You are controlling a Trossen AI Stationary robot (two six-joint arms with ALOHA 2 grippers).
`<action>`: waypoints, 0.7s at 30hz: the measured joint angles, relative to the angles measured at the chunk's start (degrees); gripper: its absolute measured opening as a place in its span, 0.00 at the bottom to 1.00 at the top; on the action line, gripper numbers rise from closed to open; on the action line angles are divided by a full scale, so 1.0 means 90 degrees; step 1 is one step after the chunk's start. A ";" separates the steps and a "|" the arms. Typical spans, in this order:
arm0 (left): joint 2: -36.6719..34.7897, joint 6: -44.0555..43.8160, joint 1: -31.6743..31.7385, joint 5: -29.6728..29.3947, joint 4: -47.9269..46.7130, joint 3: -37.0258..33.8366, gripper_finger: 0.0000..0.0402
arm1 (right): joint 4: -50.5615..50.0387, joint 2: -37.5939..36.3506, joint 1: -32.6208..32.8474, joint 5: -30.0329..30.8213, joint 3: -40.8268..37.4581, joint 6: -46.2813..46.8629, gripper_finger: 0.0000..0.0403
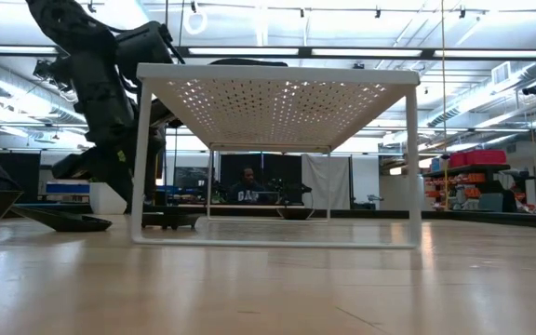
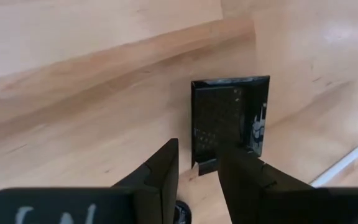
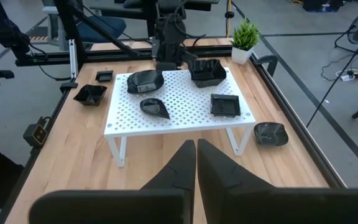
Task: Pick & Place Mini shaped plates
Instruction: Stack the black square plate on top of the other black square plate on the shelf
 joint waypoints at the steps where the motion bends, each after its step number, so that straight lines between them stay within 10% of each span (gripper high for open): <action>1: 0.0015 0.0012 0.0000 0.0016 -0.0038 0.0001 0.28 | 0.0000 0.0002 0.0002 0.0000 0.0000 0.0000 0.05; 21: 0.0242 -0.0018 -0.0015 -0.0236 0.0056 -0.0006 0.28 | 0.0002 0.0002 0.0002 0.0000 0.0000 -0.0002 0.05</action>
